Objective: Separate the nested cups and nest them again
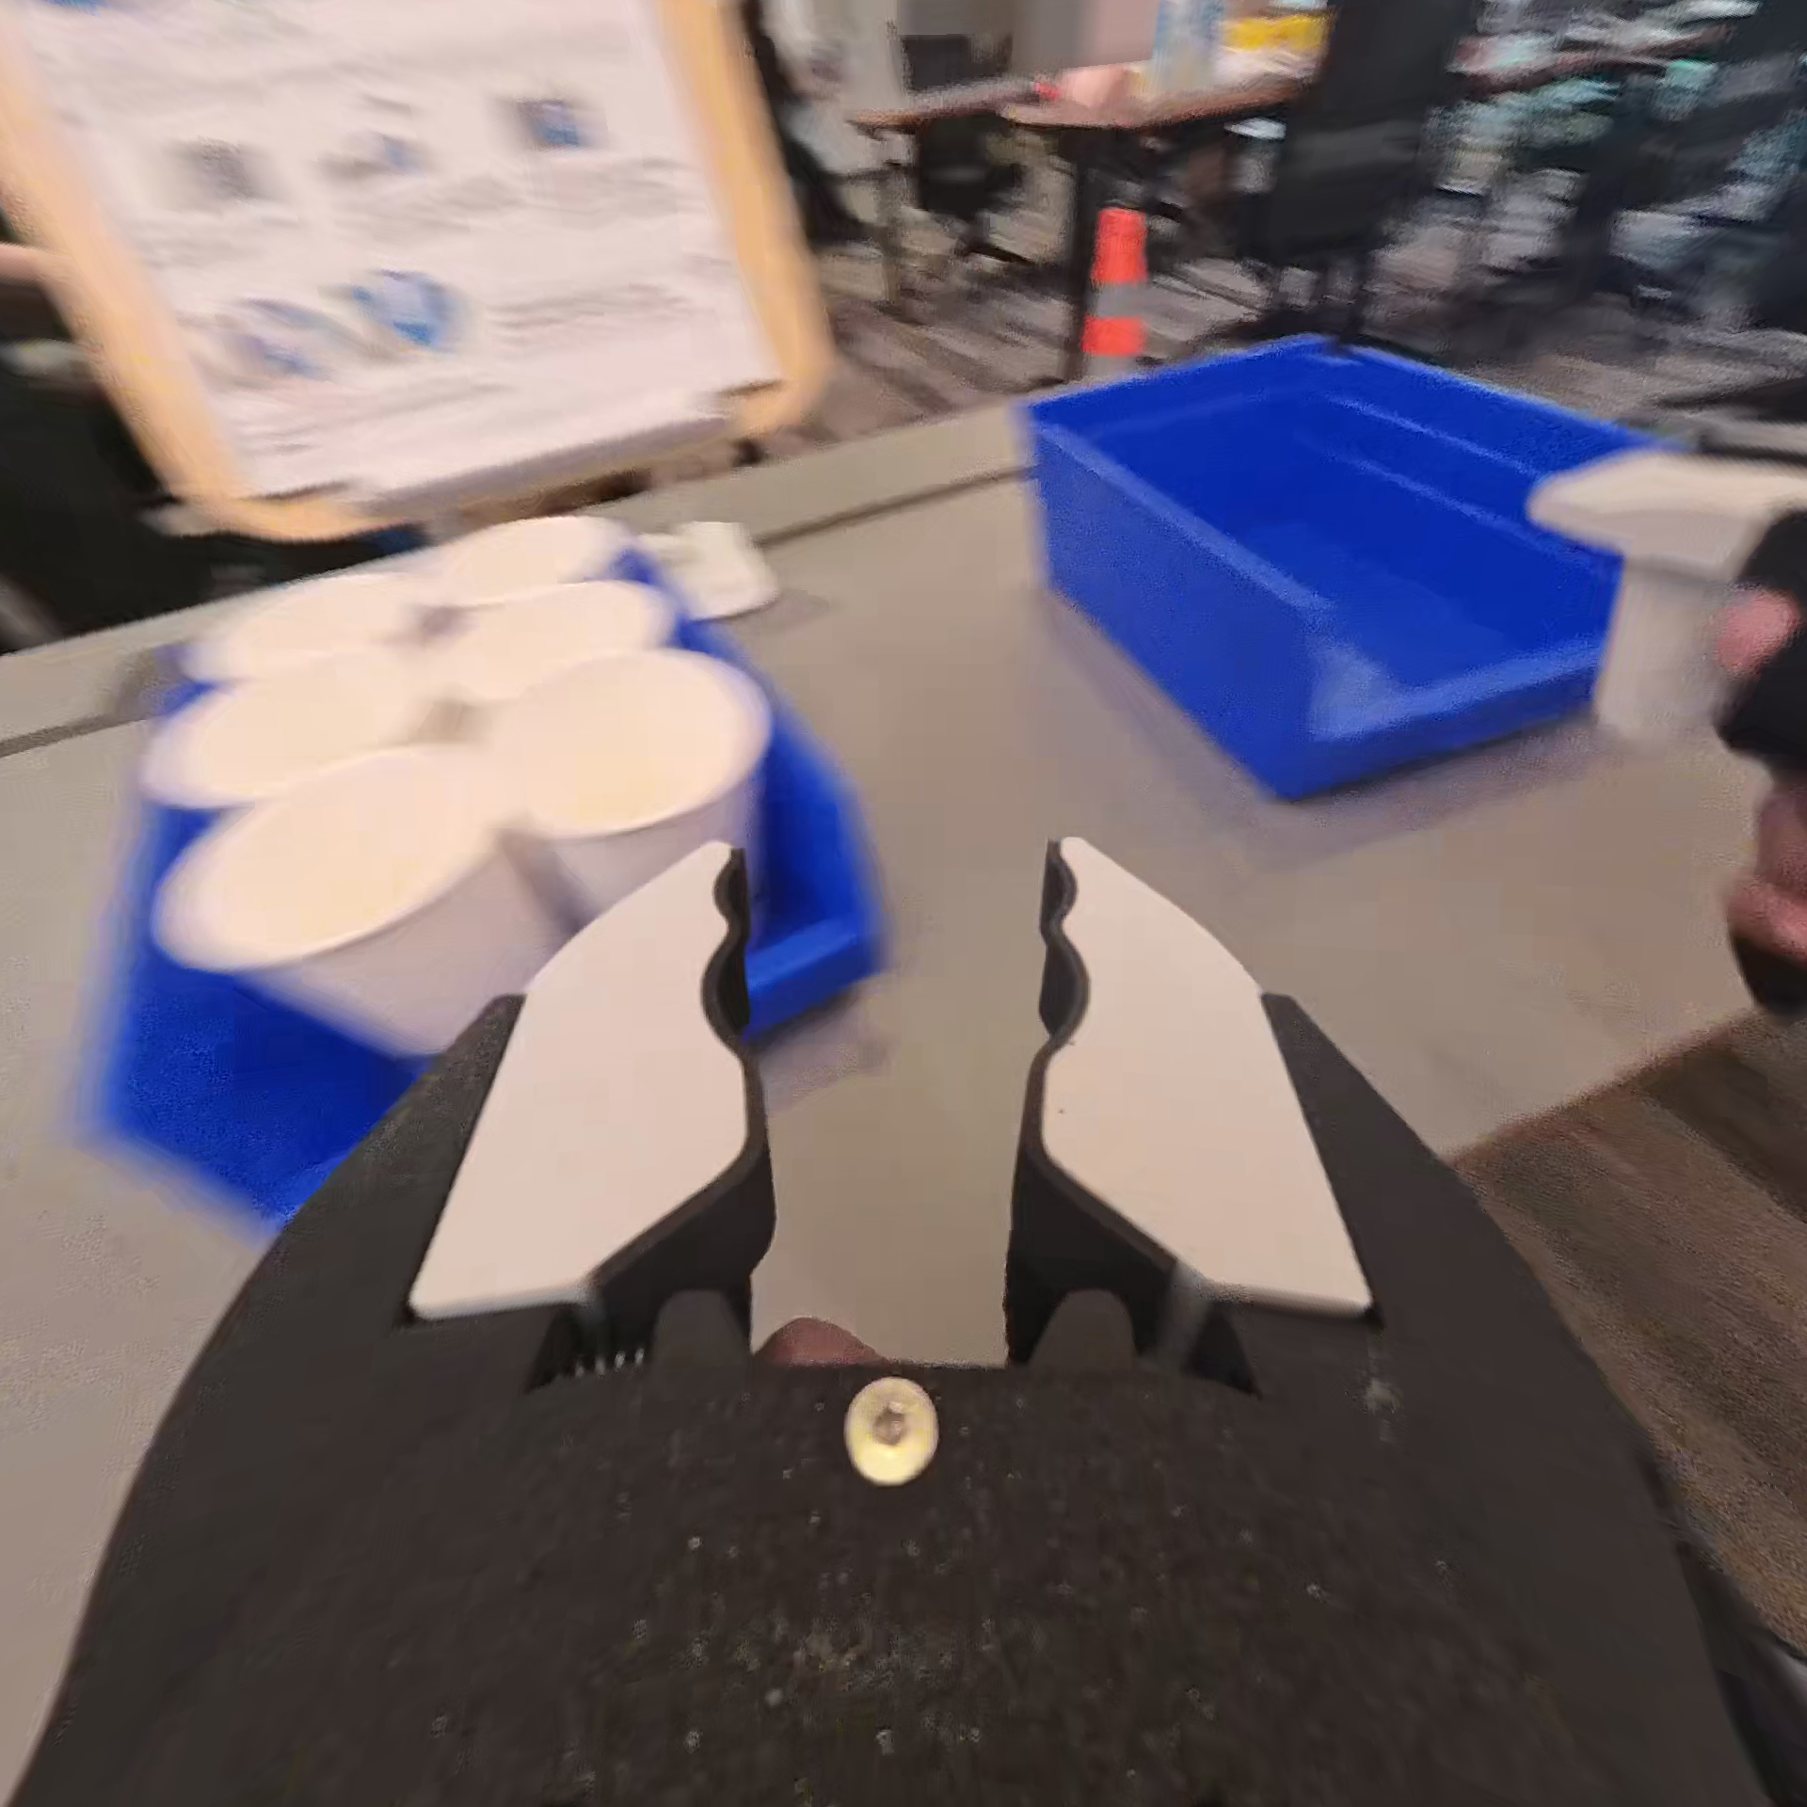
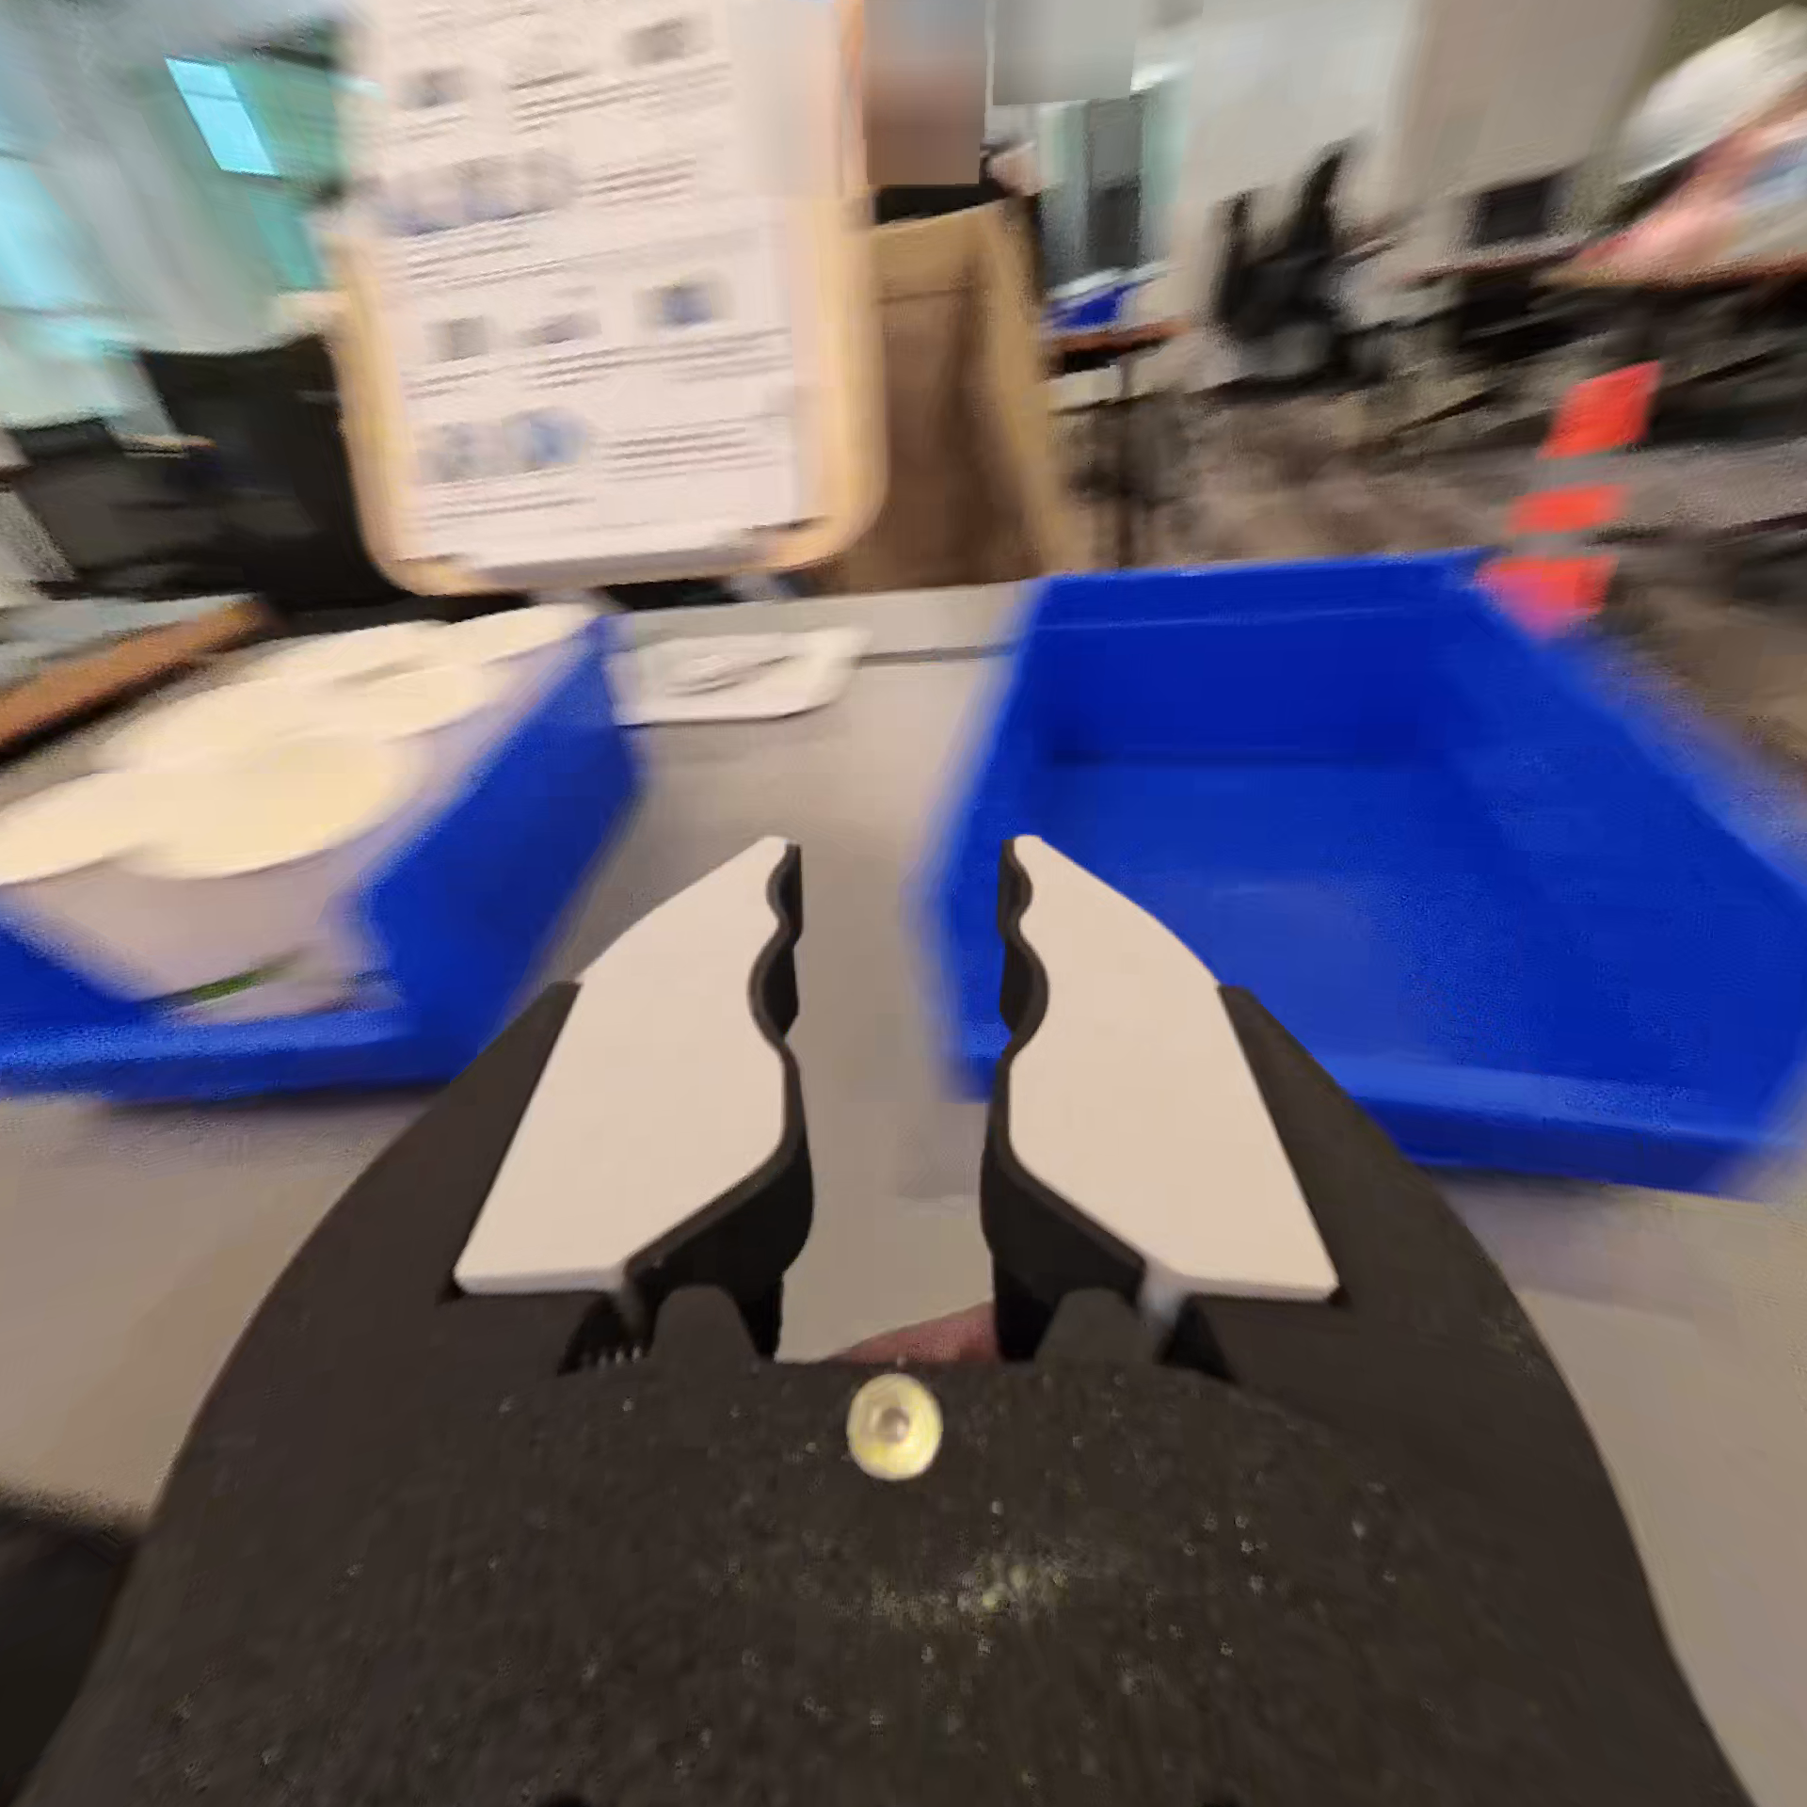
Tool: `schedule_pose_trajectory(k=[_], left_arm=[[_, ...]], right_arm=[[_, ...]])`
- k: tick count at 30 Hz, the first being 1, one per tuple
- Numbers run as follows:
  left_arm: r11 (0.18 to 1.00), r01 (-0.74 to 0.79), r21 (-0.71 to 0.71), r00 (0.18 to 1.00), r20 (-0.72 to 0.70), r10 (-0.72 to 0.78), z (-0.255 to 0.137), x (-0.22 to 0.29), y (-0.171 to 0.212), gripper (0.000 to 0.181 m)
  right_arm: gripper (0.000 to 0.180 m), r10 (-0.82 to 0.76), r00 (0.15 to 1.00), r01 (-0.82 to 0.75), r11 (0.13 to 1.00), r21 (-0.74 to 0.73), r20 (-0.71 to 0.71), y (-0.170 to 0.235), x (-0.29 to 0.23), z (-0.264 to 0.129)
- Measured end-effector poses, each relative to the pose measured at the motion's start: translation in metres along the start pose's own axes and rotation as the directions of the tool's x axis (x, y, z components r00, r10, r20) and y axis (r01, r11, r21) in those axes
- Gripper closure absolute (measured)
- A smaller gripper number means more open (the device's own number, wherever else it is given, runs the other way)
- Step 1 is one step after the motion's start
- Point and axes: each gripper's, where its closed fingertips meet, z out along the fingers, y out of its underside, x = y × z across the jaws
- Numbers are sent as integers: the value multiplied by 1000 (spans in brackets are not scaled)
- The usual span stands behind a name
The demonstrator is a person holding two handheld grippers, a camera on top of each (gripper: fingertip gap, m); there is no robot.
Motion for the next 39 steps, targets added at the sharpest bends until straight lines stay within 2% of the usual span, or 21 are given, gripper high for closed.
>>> schedule_pose_trajectory(k=[2, 3, 5, 8, 11, 14, 16, 17, 18, 24, 30, 34, 39], left_arm=[[999, 37, -13, 987, 156, -34, -25, -80, 18, 127], [995, 84, -44, 974, 216, -73, -29, -115, 33, 126], [972, 209, -103, 944, 279, -174, -24, -169, 66, 124], [949, 286, -131, 910, 348, -226, -4, -219, 96, 125], [927, 329, -179, 916, 299, -267, 21, -225, 109, 125], [932, 316, -175, 922, 286, -260, 37, -226, 106, 127], [930, 327, -170, 922, 271, -275, 44, -224, 105, 139], [926, 340, -162, 922, 251, -294, 47, -221, 103, 164], [926, 344, -155, 918, 261, -298, 48, -221, 102, 175], [935, 307, -177, 919, 312, -243, 46, -227, 103, 177], [940, 296, -168, 908, 356, -222, 11, -277, 111, 177], [942, 302, -147, 897, 378, -229, -17, -329, 117, 177], [943, 303, -135, 883, 412, -225, -48, -398, 120, 178]], right_arm=[[143, 66, 975, -47, 995, -91, 213, 38, -93, 20], [143, 61, 965, -23, 989, -149, 254, 60, -126, 30], [145, -13, 969, 64, 978, -199, 246, 87, -162, 50], [149, -32, 977, 78, 974, -211, 213, 97, -185, 77], [147, -68, 983, 105, 971, -216, 171, 94, -187, 99], [147, -11, 982, 61, 964, -259, 187, 99, -189, 113], [158, 13, 985, 37, 959, -282, 174, 103, -188, 120], [168, 10, 987, 36, 958, -285, 158, 103, -185, 122], [169, 2, 989, 41, 958, -284, 148, 103, -185, 124], [175, 28, 999, -15, 964, -266, 46, 101, -189, 126], [175, 35, 996, -17, 975, -222, 79, 94, -255, 130], [174, 29, 992, -6, 983, -183, 123, 82, -318, 142], [174, 32, 984, 6, 978, -210, 174, 94, -388, 161]])
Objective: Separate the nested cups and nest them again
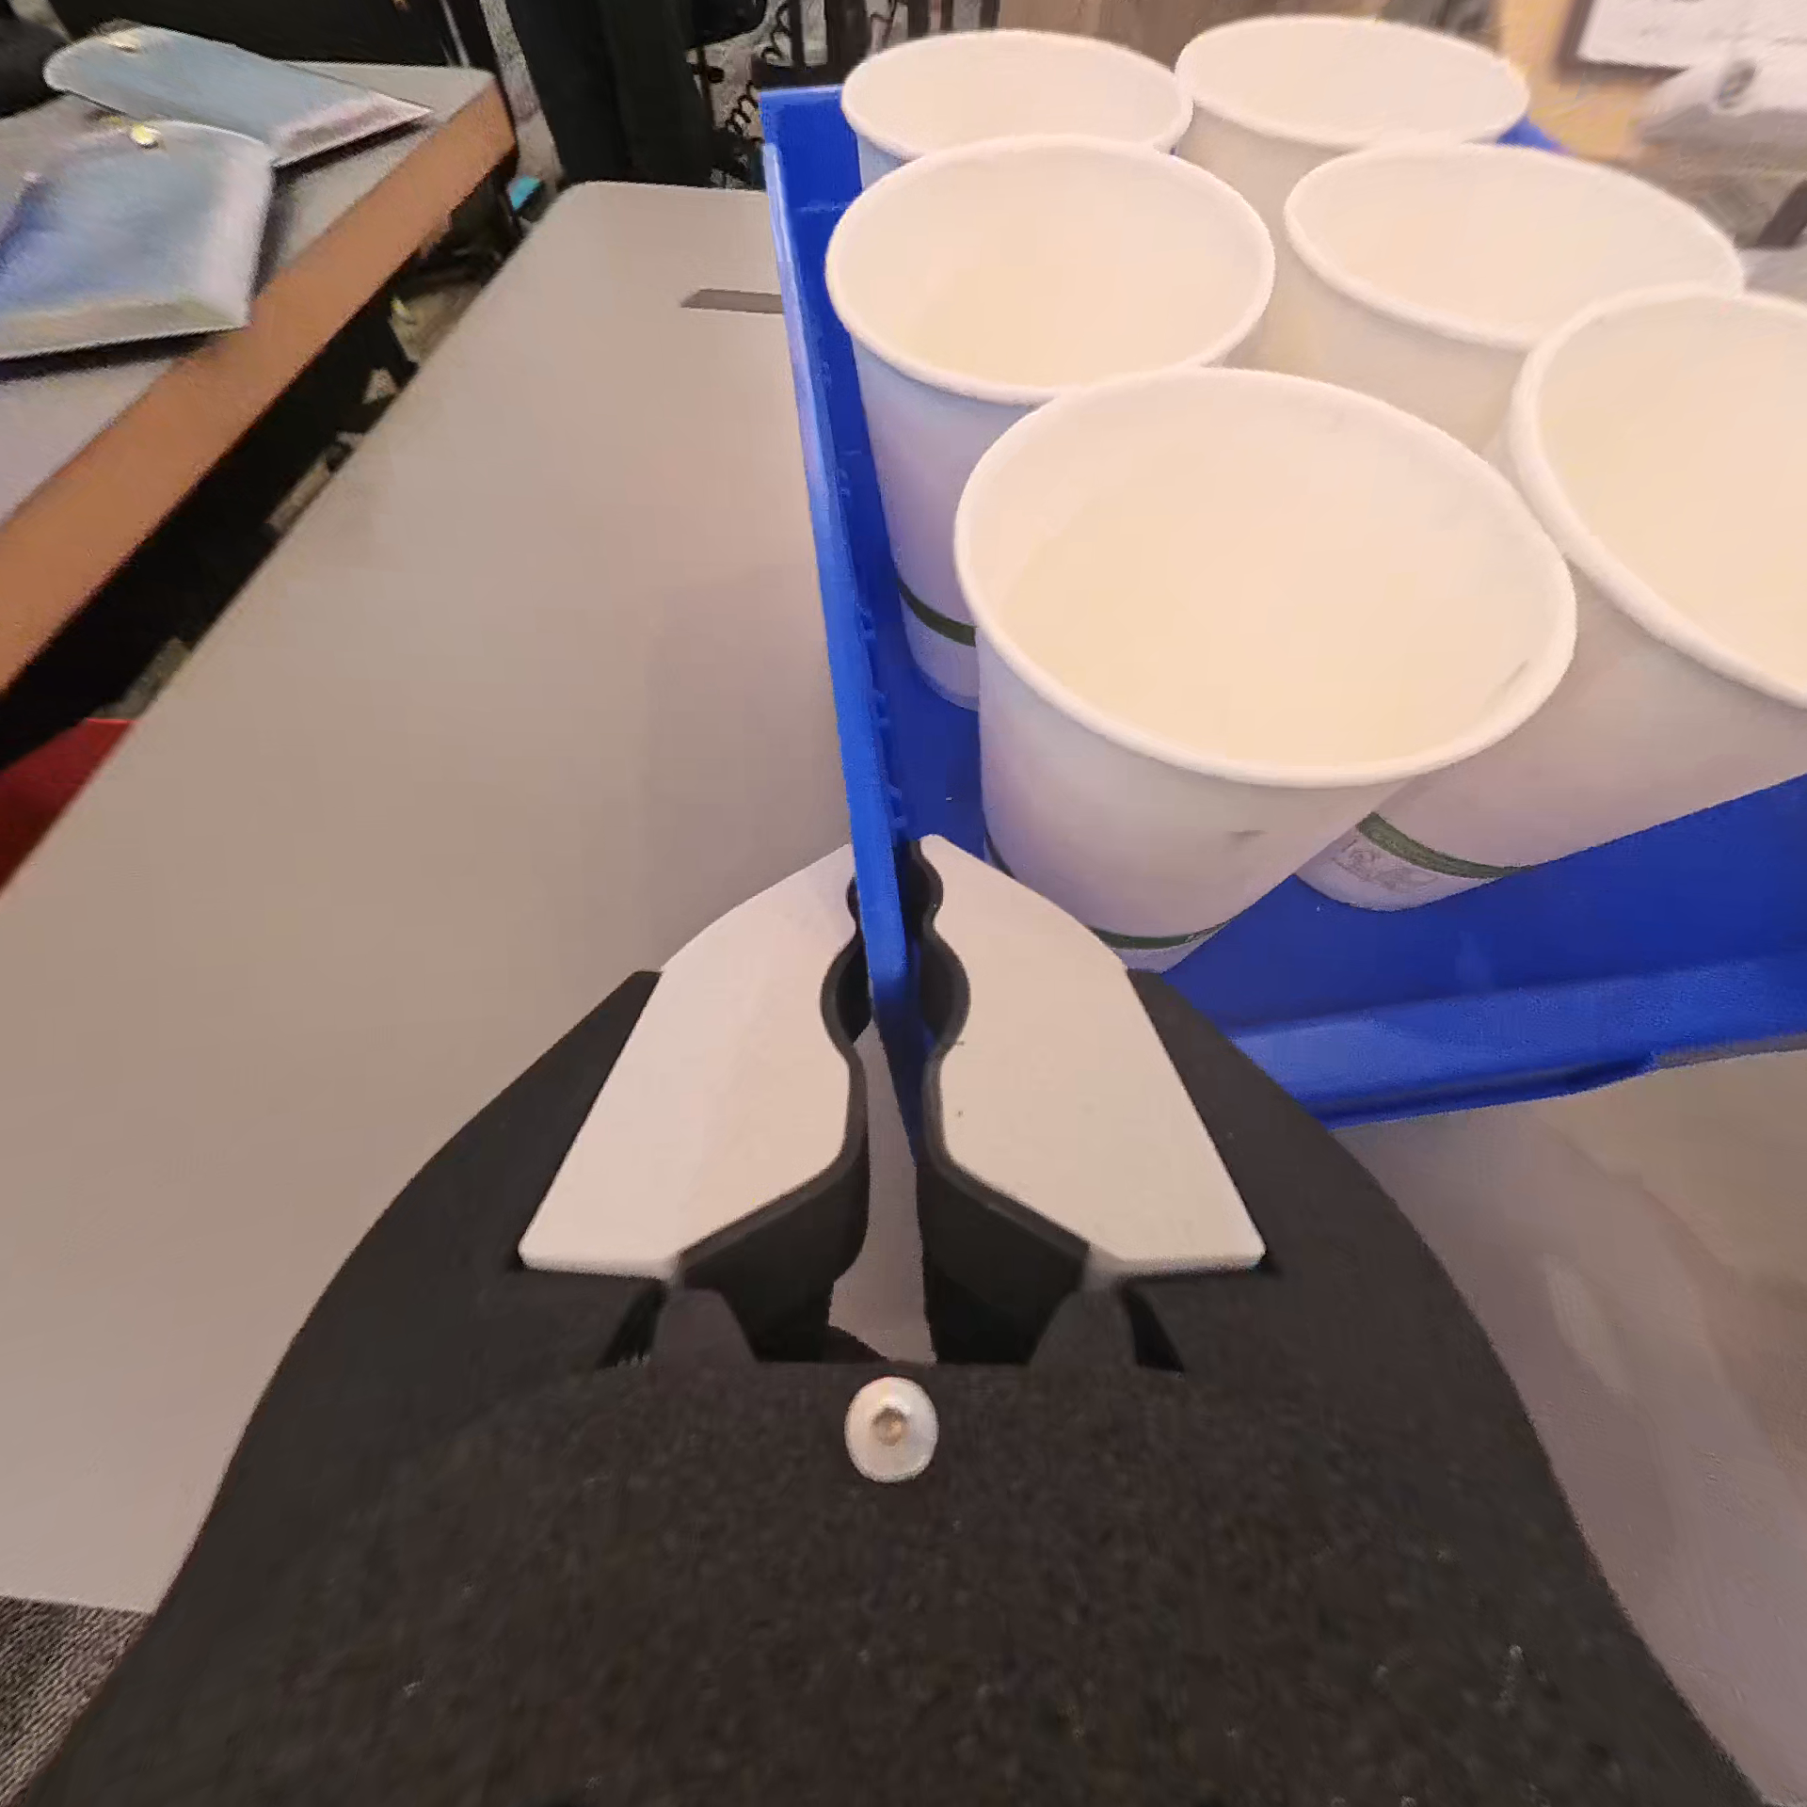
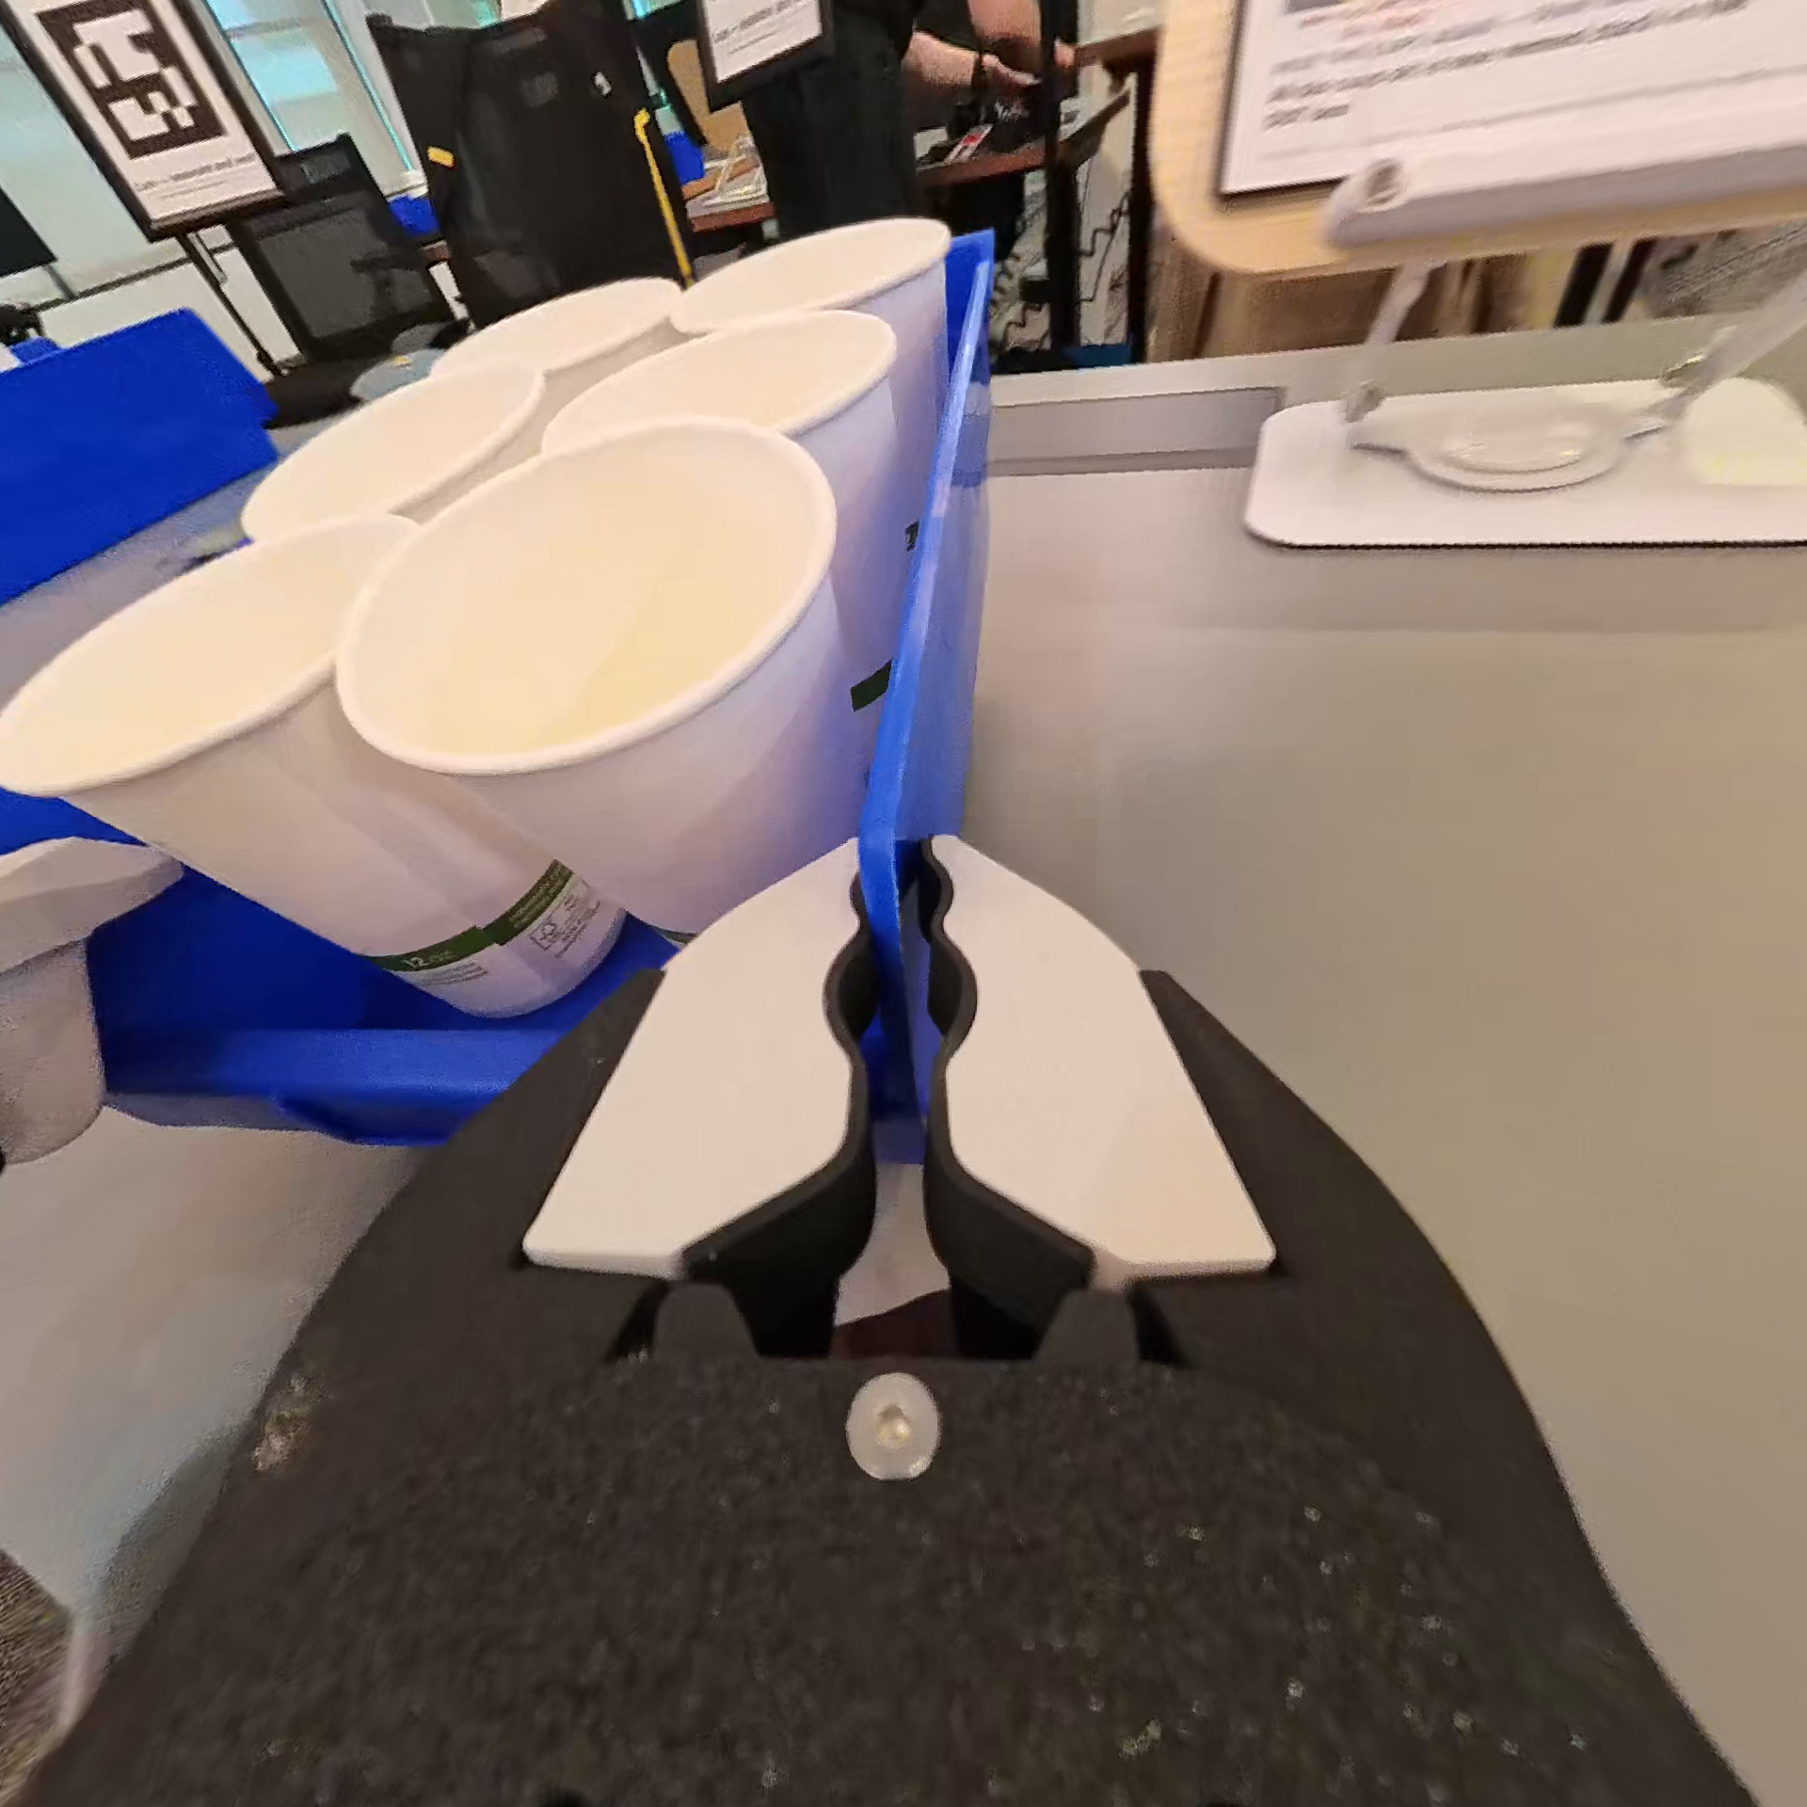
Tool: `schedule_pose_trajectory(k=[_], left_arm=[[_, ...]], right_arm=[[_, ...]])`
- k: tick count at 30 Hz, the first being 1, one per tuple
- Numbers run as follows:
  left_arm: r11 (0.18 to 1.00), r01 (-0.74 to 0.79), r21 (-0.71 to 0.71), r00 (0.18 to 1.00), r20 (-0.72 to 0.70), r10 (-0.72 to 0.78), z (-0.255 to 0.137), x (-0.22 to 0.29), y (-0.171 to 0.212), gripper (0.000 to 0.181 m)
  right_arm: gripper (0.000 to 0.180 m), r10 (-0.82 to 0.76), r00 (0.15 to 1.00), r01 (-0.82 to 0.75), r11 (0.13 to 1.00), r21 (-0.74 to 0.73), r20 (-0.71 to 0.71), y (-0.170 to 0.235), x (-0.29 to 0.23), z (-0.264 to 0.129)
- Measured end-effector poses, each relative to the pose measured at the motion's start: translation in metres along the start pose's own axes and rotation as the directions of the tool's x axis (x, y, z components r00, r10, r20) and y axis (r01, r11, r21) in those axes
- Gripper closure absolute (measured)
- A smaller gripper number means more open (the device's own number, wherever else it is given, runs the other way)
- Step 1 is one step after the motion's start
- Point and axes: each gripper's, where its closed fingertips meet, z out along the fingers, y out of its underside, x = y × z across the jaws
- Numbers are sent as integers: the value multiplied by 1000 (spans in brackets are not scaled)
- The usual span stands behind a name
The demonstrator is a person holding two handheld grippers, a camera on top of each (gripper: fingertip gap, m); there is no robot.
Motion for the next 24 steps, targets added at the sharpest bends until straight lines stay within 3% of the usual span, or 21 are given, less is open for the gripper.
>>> schedule_pose_trajectory(k=[7, 18, 21, 24], left_arm=[[1000, -13, -9, 1000, -12, 13, 22, -62, -4, 178], [1000, 14, -28, 993, -118, -17, 56, -66, -1, 177], [999, 49, -19, 990, -128, -51, 58, -70, -2, 177], [995, 93, -16, 992, -86, -94, 54, -78, -1, 156]], right_arm=[[176, -2, 998, 0, 999, -36, -59, 18, -46, 36], [171, 0, 998, -3, 999, -51, -68, 27, -46, 46], [161, 47, 998, -45, 998, -53, 33, 28, -55, 46], [139, 64, 994, -57, 995, -76, 83, 30, -51, 35]])
